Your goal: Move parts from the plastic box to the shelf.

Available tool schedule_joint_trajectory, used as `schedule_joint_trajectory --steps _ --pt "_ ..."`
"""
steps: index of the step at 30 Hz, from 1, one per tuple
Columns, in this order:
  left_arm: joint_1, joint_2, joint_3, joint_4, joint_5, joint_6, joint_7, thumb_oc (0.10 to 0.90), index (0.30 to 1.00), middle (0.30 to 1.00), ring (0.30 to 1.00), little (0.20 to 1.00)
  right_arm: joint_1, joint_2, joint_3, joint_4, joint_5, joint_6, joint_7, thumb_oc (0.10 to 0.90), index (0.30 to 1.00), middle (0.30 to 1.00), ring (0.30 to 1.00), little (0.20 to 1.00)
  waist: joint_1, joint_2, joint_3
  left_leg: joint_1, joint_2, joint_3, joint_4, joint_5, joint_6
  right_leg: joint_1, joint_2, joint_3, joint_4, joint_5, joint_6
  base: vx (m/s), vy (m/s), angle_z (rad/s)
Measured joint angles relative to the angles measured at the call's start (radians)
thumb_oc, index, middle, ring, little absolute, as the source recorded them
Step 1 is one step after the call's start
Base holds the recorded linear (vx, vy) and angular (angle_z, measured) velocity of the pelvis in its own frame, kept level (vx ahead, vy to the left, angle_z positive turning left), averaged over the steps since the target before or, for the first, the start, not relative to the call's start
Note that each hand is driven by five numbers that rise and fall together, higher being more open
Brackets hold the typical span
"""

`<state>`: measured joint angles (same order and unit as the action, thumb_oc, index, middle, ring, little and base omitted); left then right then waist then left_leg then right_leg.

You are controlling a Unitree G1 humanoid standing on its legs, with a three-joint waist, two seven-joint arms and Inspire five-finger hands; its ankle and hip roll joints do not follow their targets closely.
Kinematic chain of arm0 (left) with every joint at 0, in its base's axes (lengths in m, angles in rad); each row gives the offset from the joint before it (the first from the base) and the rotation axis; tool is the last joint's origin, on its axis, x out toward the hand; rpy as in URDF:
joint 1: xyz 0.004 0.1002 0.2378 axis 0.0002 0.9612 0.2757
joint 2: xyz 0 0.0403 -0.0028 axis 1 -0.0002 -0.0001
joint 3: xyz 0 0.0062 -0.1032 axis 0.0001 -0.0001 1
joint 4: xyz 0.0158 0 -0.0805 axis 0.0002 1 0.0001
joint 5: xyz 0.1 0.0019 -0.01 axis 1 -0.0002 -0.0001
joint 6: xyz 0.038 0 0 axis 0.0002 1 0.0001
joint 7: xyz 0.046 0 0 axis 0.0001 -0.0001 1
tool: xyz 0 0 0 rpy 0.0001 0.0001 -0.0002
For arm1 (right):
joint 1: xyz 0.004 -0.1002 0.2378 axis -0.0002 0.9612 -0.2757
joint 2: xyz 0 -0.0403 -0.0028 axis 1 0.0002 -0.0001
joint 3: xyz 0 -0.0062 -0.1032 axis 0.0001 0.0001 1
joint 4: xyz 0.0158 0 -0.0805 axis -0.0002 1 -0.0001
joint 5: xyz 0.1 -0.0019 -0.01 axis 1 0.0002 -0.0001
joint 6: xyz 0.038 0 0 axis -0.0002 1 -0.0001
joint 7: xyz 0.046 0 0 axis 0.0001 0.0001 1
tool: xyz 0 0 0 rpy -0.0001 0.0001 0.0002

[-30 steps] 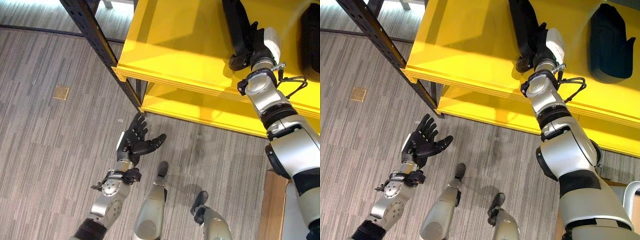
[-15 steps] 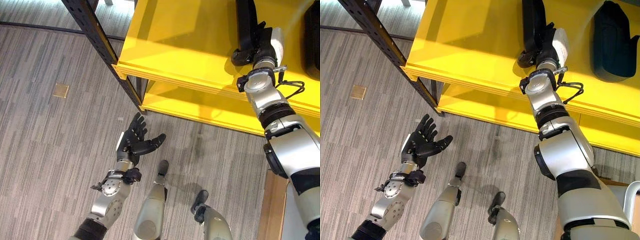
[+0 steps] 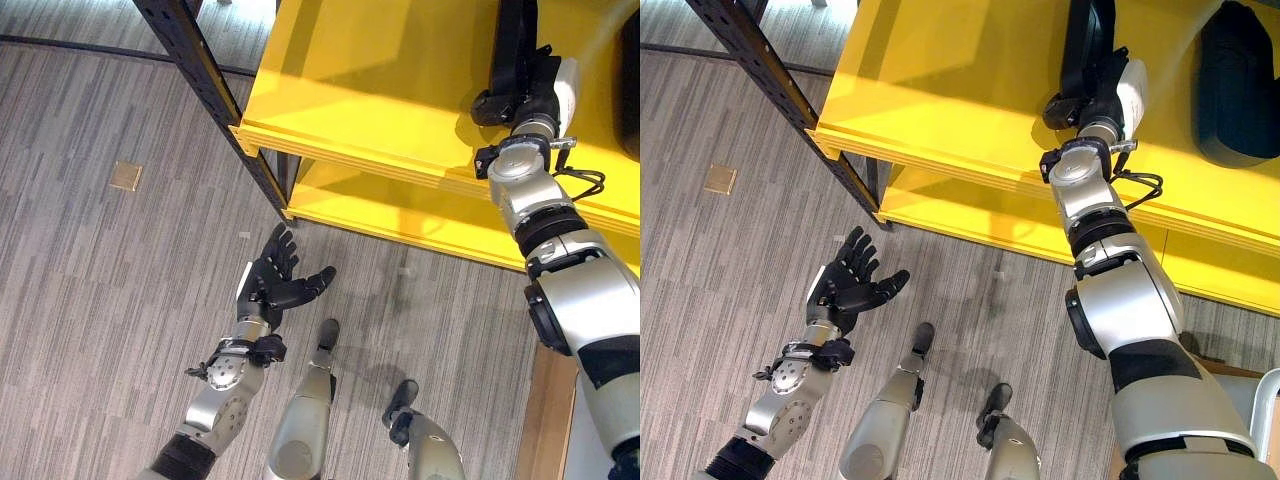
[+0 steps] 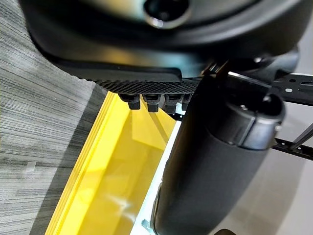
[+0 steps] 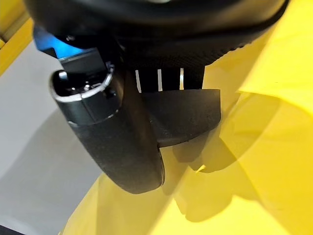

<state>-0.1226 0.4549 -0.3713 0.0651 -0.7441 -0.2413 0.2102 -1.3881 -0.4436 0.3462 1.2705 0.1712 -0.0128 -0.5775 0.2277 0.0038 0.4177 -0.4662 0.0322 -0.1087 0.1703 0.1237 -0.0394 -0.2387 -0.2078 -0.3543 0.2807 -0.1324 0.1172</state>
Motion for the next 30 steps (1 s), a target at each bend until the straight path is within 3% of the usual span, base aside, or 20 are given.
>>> schedule_joint_trajectory --steps 30 --pt "-0.018 0.001 -0.023 0.0 0.001 0.0 0.02 0.9 1.0 1.0 1.0 1.0 0.003 0.022 -0.027 0.0 0.009 0.0 -0.045 0.4 0.3 0.3 0.3 0.3 -0.009 0.009 0.005 -0.005 0.001 0.002 0.016 0.001 0.001 -0.016 -0.006 0.006 0.038 -0.009 -0.003 0.0 0.0 0.0"
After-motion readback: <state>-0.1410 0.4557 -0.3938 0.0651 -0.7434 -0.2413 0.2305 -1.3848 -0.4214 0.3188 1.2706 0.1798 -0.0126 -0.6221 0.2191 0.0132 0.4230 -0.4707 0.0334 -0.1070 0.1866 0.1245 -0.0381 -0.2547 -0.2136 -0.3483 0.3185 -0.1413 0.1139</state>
